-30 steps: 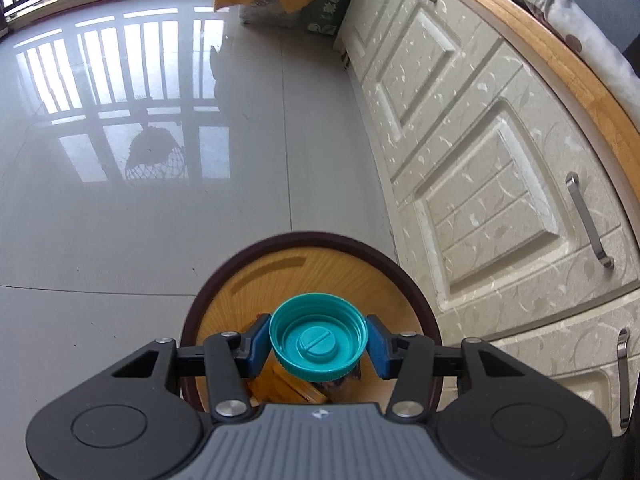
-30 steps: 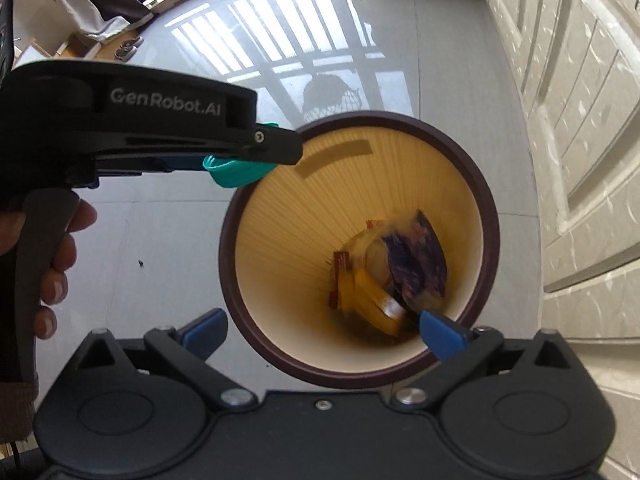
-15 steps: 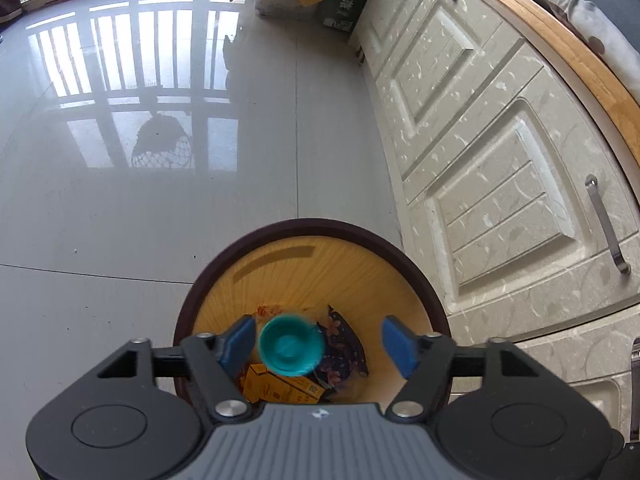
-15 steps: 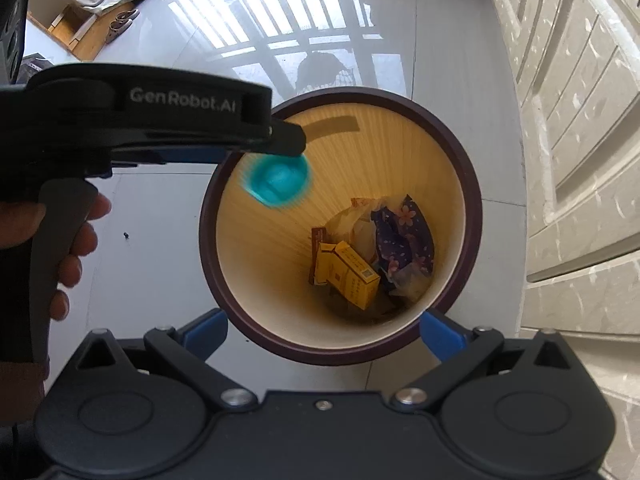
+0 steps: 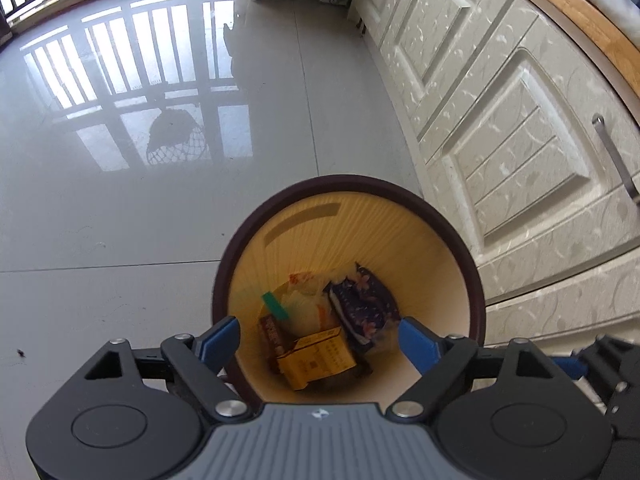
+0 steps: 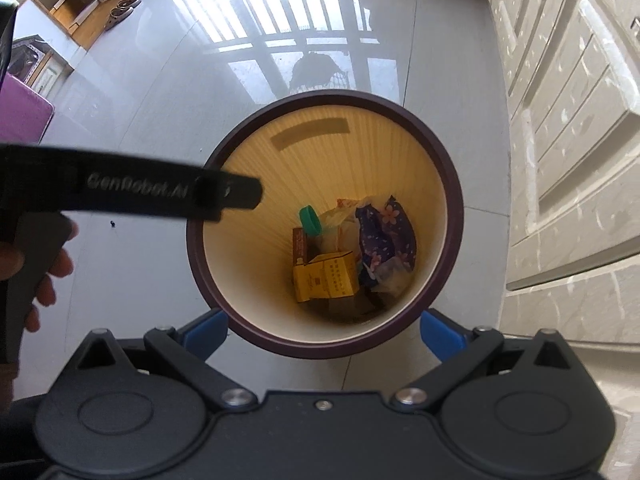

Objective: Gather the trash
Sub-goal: 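Open both tools over the wastebasket to drop the box and cap, then move both tools back toward the crushed can and wooden piece on the bench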

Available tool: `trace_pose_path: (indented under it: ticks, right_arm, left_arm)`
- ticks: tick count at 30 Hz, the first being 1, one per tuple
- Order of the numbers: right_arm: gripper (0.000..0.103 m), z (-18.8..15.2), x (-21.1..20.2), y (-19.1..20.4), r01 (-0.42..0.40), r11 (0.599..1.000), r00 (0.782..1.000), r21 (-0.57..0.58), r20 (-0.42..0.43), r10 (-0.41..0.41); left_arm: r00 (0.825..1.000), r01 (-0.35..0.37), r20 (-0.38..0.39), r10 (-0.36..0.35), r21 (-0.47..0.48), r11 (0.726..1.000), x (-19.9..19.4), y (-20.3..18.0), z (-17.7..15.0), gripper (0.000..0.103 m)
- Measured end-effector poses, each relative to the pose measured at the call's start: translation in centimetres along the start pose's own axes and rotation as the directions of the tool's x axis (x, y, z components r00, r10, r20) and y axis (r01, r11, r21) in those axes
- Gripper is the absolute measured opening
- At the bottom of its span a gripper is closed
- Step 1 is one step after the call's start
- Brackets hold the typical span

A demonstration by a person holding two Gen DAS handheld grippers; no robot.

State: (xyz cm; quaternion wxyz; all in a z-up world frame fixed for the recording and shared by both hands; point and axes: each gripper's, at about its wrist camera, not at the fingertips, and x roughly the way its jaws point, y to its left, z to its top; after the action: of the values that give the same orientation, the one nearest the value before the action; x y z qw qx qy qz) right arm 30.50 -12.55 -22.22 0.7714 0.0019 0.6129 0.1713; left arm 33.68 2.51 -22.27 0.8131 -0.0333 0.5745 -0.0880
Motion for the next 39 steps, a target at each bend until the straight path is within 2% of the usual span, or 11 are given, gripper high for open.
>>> trace_pose_path:
  ticks: [14, 23, 31, 35, 39]
  right_arm:
    - [0.103, -0.5, -3.1, 0.3, 0.063, 0.998, 0.995, -0.002, 0.075, -0.063]
    - [0.103, -1.4, -6.0, 0.4, 0.118, 0.993, 0.983, 0.003, 0.141, -0.117]
    - [0.103, -2.4, -9.1, 0.2, 0.169, 0.984, 0.954, 0.050, 0.242, -0.176]
    - [0.103, -2.9, -11.1, 1.0, 0.180, 0.983, 0.937, 0.035, 0.299, -0.182]
    - [0.103, -3.4, -13.2, 1.6, 0.189, 0.981, 0.911, 0.037, 0.366, -0.189]
  left_arm:
    - [0.999, -0.015, 0.042, 0.016, -0.007, 1.000, -4.5, 0.3, -1.8, 0.103]
    - [0.996, -0.038, 0.076, 0.041, -0.033, 0.999, -7.5, 0.5, -3.8, 0.103]
    - [0.991, -0.086, 0.100, 0.089, -0.032, 0.996, -10.1, 0.7, -5.6, 0.103]
    - [0.986, -0.103, 0.126, 0.107, -0.039, 0.994, -11.8, 0.9, -5.9, 0.103]
    - [0.978, -0.125, 0.162, 0.130, -0.043, 0.991, -13.6, 0.8, -6.1, 0.103]
